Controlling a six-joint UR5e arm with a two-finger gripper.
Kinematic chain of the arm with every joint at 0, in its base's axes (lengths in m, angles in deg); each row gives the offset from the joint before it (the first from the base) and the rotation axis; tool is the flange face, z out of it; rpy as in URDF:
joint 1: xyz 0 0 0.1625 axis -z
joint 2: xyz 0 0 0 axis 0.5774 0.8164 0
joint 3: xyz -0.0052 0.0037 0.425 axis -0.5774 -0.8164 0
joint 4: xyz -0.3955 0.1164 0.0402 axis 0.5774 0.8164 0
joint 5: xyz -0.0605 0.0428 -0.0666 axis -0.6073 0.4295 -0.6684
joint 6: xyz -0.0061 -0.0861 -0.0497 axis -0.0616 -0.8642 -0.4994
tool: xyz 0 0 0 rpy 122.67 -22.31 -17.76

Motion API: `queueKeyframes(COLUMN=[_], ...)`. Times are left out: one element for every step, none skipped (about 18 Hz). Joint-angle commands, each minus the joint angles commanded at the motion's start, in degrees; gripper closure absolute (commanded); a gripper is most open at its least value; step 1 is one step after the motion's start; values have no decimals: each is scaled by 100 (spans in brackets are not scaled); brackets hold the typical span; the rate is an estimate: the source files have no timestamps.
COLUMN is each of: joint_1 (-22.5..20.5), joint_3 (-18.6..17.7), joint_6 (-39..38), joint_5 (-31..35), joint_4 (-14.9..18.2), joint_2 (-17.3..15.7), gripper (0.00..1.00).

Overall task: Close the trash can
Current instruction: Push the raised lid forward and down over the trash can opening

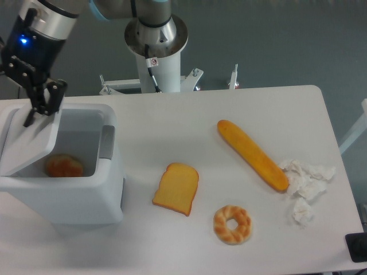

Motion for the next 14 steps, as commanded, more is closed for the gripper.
queueKeyframes(joint_1=[-53, -79, -79, -88, -88, -132, -176, -185, -194, -194, -202, -203, -211, -237], joint_3=[-17, -52, -96, -140, -158, -158, -158, -158, -158, -158, -167, -193, -228, -263], joint_6=[53, 131, 237, 307, 351, 369, 378, 387, 387, 387, 387, 431, 492, 527], joint_5=[0, 0, 9, 9, 26, 52, 53, 53, 53, 61, 62, 62, 62, 70], joint_4=[-9, -9, -9, -9, -9, -9, -9, -9, -9, 0, 0, 0, 0, 0], joint_2=[0, 9, 9, 0, 9, 9, 9, 9, 9, 9, 17, 18, 18, 18], gripper=[0, 0, 0, 0, 0, 0, 0, 0, 0, 0, 0, 0, 0, 0])
